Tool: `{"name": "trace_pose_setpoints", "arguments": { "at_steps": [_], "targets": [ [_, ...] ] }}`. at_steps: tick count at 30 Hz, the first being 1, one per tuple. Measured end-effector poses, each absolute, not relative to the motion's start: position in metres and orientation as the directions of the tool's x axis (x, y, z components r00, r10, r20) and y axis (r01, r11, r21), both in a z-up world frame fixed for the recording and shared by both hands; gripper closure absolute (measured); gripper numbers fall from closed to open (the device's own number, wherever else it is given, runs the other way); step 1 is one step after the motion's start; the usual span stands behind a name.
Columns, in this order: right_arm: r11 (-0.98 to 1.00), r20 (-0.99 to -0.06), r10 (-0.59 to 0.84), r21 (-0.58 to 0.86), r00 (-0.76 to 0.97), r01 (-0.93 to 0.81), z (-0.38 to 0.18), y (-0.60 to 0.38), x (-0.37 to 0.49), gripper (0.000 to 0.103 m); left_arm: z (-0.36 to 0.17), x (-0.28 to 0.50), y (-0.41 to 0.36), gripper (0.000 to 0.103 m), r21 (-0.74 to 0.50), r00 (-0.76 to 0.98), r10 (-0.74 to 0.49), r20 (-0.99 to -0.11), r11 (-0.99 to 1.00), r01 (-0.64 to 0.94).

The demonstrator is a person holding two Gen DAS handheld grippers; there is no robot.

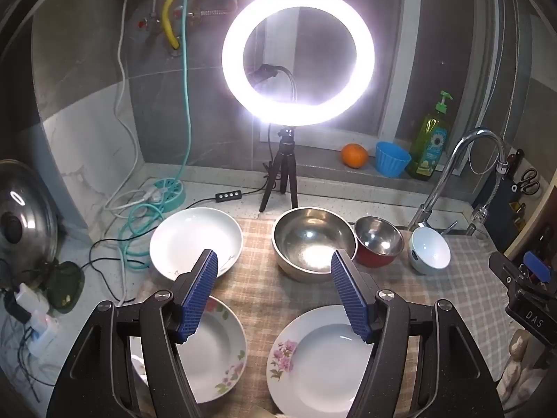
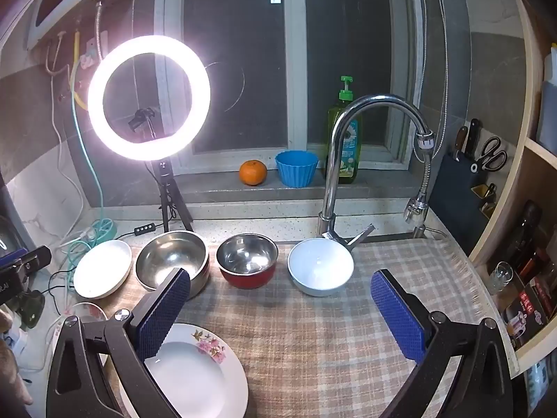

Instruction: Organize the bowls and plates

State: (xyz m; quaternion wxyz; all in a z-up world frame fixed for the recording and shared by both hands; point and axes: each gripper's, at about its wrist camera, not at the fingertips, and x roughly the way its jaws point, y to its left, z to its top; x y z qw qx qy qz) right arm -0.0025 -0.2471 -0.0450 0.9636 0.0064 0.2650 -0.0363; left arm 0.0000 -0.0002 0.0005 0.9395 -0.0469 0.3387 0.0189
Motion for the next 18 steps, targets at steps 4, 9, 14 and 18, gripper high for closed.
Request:
{"name": "trace_pose_setpoints", "arguments": {
  "at_steps": [4,9,14,18],
  "targets": [
    [0.997,-0.506,-0.060,0.002,0.861,0.071,-0.0451,-0.2488,-0.0013,0.000,0.0022,-0.0010,-0.0010,0.036,-0.078,0.779,0.002,-0.627,0.995,-0.065],
    [0.998,-0.503,-0.057,0.000,0.863,0.066,-0.0467,-0.2481,-0.0014,0.000,-0.0026,-0.0006,-0.0019,0.036,-0.076,0.777,0.006,-0.629,0.995,-0.069],
    [0.997,-0.517,-0.060,0.004,0.854,0.073,-0.0459,-0.2456,0.0001,0.000,-0.0019,0.0013,-0.0006,0.036,-0.081,0.772,0.001,-0.635,0.994,-0.068],
    [0.997,-0.519,-0.061,0.001,0.853,0.072,-0.0486,-0.2495,0.0003,0.000,-0.0020,0.0041,-0.0011,0.036,-0.077,0.768,0.001,-0.640,0.995,-0.066]
  ]
}}
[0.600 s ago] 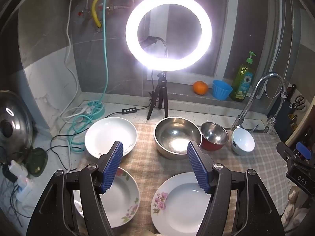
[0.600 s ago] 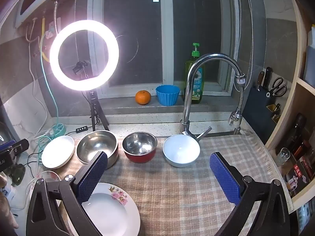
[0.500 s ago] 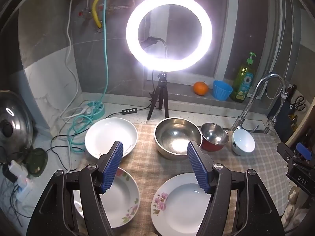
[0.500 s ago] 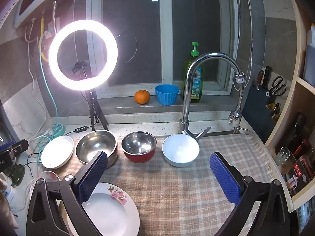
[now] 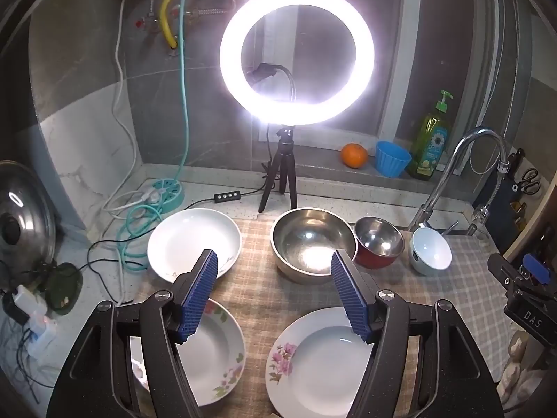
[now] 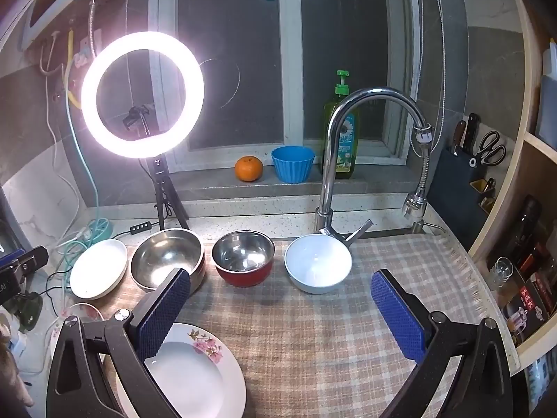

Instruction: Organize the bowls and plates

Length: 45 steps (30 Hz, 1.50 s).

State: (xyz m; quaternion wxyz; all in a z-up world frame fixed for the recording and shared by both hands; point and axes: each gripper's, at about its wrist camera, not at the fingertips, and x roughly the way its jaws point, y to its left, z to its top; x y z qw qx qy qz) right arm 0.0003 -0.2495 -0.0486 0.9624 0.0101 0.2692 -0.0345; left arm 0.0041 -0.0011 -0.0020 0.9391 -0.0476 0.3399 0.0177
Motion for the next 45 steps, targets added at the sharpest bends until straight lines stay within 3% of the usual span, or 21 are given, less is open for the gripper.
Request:
{"name": "trace_pose_setpoints", "arguments": {
  "at_steps": [45],
  "targets": [
    [0.996,-0.542,-0.085,-0.013,0.836,0.093,-0.057,-0.253,0.004,0.000,-0.005,0.004,-0.010,0.036,-0.062,0.767,0.000,-0.642,0.997,-0.052]
  ]
}}
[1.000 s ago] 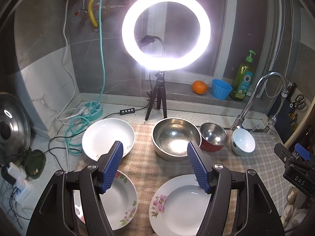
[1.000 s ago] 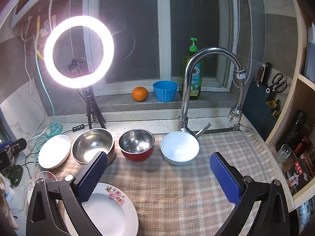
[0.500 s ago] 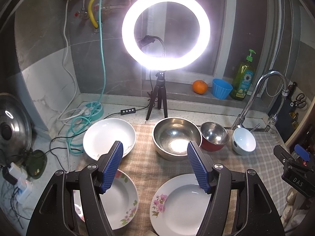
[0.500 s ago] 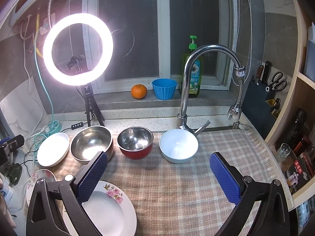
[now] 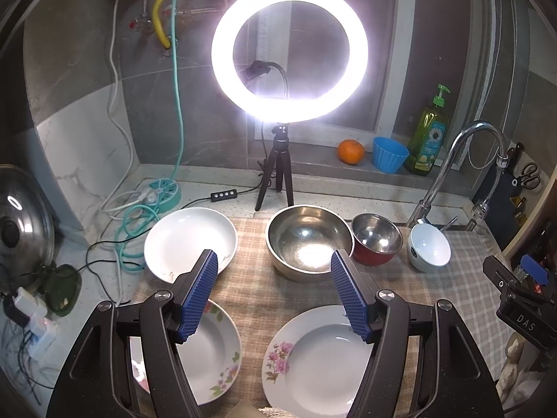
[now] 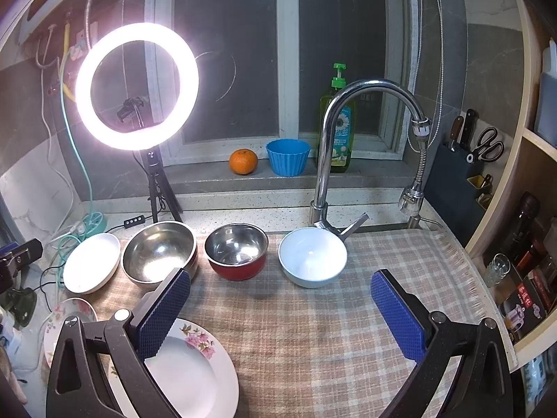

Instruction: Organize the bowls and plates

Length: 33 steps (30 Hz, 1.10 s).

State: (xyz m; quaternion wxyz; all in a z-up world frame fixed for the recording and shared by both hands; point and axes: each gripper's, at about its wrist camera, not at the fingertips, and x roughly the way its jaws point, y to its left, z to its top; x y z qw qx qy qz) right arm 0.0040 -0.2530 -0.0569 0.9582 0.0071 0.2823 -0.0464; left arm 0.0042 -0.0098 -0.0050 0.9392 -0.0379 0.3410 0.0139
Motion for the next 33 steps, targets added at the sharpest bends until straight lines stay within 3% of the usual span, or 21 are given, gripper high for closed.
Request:
{"name": "trace_pose_setpoints", "arguments": {
  "at_steps": [33],
  "targets": [
    [0.997,-0.583,-0.055,0.008,0.811,0.073,-0.073,-0.256,0.016,0.000,-0.019,0.014,0.002,0.036,-0.066,0.736,0.011,-0.677,0.995,-0.075]
  ]
}}
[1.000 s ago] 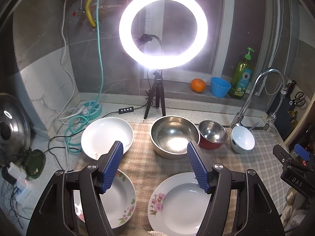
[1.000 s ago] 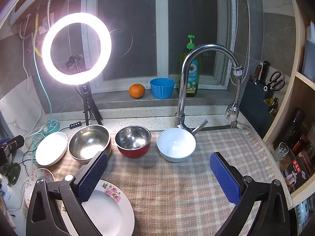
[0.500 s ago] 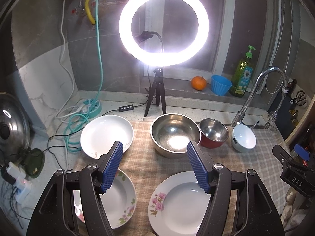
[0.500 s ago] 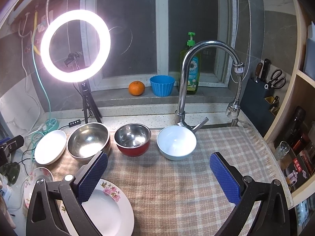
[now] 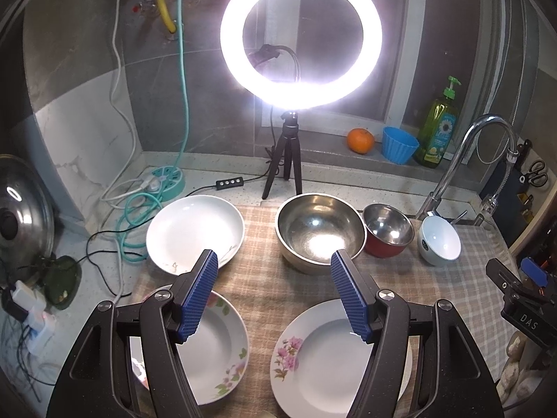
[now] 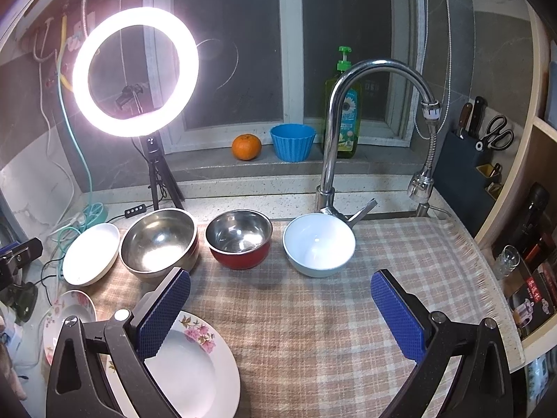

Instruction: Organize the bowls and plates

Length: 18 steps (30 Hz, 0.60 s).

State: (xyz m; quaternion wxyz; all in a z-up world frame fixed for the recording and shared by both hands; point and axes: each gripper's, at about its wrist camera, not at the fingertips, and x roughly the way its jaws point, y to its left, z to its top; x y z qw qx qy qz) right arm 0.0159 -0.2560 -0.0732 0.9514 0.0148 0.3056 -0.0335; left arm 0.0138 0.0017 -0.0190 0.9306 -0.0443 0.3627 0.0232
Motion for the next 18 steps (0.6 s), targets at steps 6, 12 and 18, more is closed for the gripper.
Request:
{"name": "trace_pose_setpoints", "arguments": {
  "at_steps": [6,12,18],
  "targets": [
    [0.997,-0.613,-0.045,0.024,0.789,0.075,-0.080,-0.258,0.021,0.000,-0.023,0.014,0.007,0.036,-0.066,0.727,0.024,-0.687,0.993,-0.095],
    [0.998,-0.630,-0.024,0.031,0.776,0.055,-0.088,-0.256,0.024,0.000,-0.026,0.015,0.010,0.036,-0.065,0.719,0.026,-0.695,0.993,-0.099],
    [0.999,-0.620,-0.019,0.027,0.785,0.046,-0.090,-0.254,0.024,0.000,-0.029,0.015,0.012,0.036,-0.062,0.715,0.028,-0.698,0.993,-0.099]
  ]
}}
